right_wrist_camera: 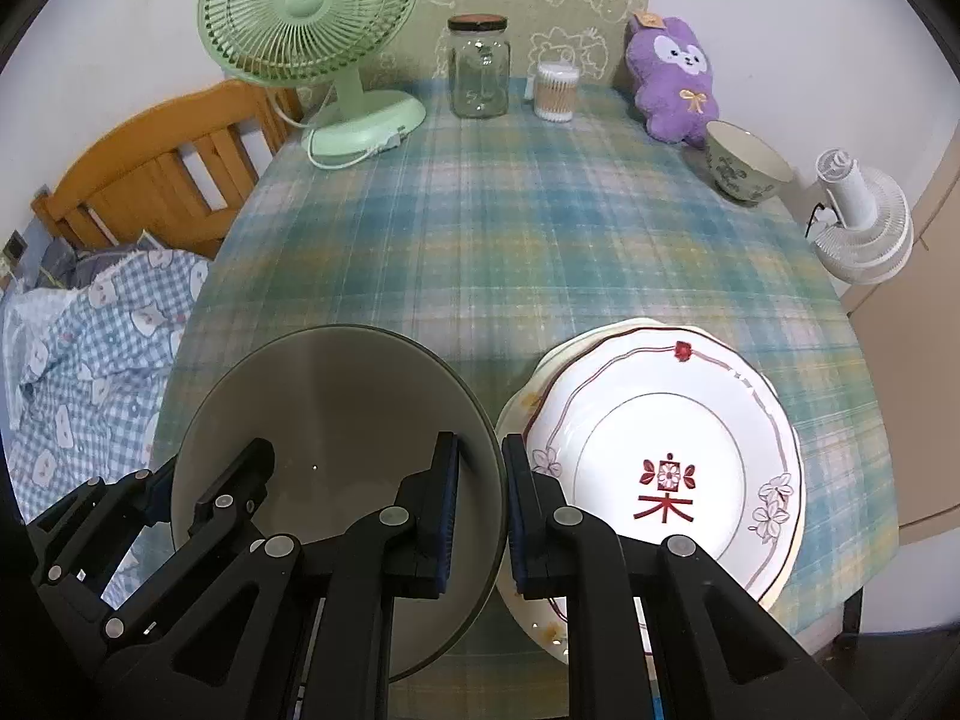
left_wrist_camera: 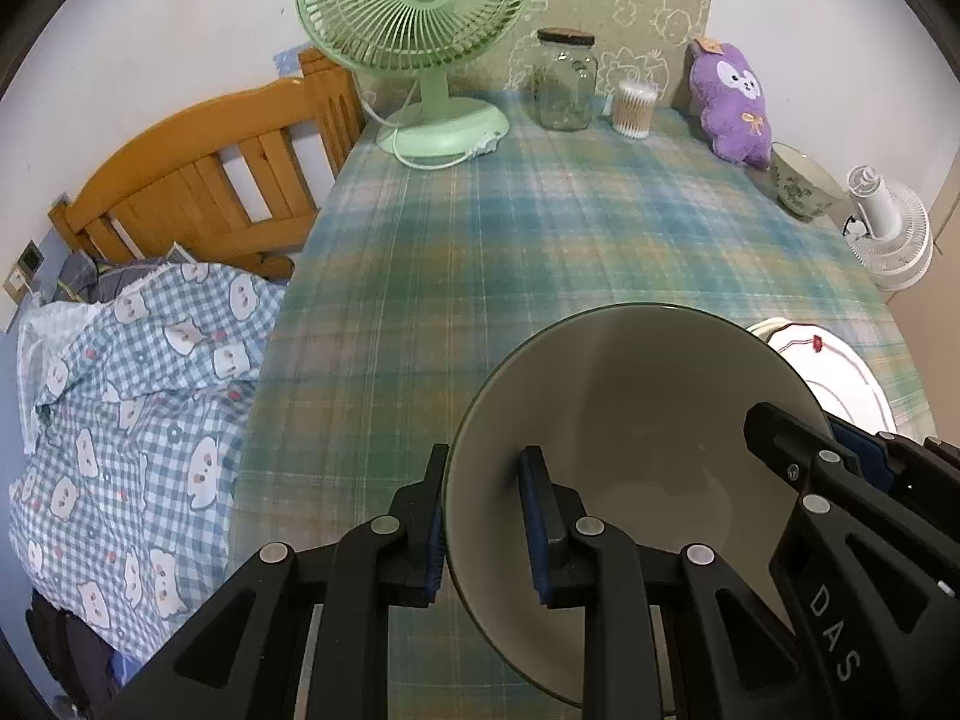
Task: Organize plates and bowls
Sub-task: 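Carry the second glass plate toward the plate stack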
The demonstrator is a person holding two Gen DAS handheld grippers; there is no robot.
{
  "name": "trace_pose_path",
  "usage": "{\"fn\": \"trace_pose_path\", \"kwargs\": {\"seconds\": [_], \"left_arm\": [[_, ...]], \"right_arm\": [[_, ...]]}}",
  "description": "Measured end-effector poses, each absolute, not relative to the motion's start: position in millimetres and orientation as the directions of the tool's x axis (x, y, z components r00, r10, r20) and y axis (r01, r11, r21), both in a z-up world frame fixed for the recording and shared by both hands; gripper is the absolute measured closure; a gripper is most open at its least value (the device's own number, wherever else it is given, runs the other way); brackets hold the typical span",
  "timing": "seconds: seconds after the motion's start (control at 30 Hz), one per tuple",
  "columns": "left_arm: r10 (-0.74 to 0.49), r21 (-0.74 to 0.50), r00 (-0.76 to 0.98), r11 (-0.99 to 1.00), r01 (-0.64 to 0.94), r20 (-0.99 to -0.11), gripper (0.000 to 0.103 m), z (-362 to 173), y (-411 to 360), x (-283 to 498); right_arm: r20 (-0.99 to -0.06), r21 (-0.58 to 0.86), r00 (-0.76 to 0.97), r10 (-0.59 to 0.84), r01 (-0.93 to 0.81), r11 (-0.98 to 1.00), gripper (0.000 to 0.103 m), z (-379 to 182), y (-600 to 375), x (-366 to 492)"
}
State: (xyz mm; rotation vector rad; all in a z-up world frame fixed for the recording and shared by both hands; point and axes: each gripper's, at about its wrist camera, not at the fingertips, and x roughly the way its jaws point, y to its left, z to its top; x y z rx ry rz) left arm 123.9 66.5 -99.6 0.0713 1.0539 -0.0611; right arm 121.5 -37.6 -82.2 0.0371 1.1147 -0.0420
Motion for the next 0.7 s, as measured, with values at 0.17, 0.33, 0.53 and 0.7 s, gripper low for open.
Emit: {"fn": "trace_pose_path", "kwargs": {"seconds": [0.17, 0.33, 0.53, 0.7], "left_arm": [[-0.008, 0.033, 0.478, 0.996, 0.077, -0.878, 0.083, -106, 70, 127], [-0.007, 0.029, 0.463, 0.997, 0.069, -0.886, 0.083, -112, 73, 128], [-0.018, 0.013, 0.449, 0.998, 0.068, -0.893, 0.083, -117, 74, 131], [-0.024, 0.015, 0.447, 0.996, 0.084, -0.894, 0.083, -119, 73, 131]], "right_arm": [[-0.906, 0.007, 0.422, -0.012, 0.044, 0.999, 0.086, -89, -33, 127], [-0.909, 0.000, 0.416, -0.015, 0.036, 0.999, 0.085, -95, -29, 130], [-0.910, -0.022, 0.413, -0.036, 0.039, 0.999, 0.085, -99, -28, 133], [-0.916, -0.023, 0.400, -0.036, 0.037, 0.999, 0.085, -101, -29, 136]]}}
